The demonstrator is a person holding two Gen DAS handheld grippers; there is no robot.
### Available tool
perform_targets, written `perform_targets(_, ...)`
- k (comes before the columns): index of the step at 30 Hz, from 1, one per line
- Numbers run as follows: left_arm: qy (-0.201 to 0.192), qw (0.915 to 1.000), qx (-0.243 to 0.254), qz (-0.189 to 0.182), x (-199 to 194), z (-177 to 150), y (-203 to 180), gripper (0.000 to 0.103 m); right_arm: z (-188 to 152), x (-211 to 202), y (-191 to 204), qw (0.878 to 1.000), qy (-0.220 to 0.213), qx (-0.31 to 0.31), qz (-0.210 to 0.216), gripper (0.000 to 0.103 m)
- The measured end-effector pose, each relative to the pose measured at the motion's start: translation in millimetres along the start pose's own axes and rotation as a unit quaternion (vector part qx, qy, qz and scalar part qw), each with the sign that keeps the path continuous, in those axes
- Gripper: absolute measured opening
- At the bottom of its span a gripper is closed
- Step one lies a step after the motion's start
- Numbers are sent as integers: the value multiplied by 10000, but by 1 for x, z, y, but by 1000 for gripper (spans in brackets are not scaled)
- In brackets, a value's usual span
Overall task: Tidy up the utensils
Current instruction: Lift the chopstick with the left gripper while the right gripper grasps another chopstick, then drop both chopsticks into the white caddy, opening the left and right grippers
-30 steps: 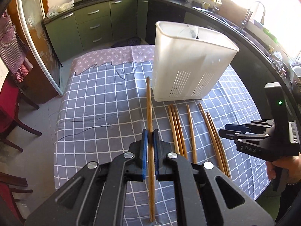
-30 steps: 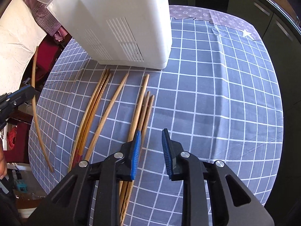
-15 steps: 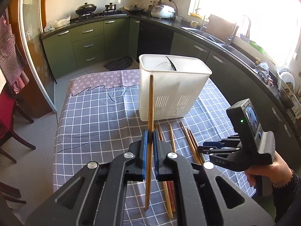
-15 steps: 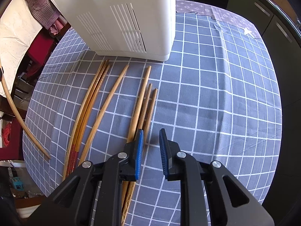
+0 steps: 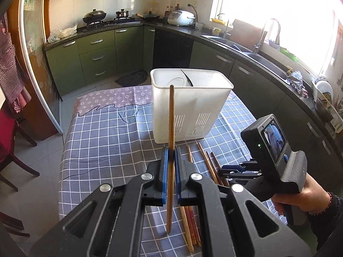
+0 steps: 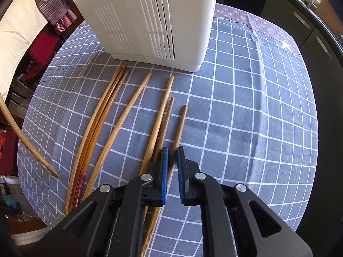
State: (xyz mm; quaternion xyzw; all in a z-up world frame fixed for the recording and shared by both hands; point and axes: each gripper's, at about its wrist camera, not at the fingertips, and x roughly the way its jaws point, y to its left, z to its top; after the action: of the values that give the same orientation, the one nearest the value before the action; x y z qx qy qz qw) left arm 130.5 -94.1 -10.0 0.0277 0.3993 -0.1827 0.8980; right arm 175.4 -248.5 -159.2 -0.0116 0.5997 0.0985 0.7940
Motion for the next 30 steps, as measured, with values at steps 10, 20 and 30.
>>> perform_targets(10, -33, 10000, 20, -1, -3, 0, 1, 6, -3, -59, -17, 9953, -910, 100, 326, 7)
perform_targets(20, -122, 9999, 83, 5, -13, 0, 1, 6, -40, -153, -21, 9746, -2232, 49, 203, 7)
perform_targets(30, -145, 9998, 147, 12, -19, -1, -1, 6, -55, -169, -18, 9700, -2424, 19, 206, 7)
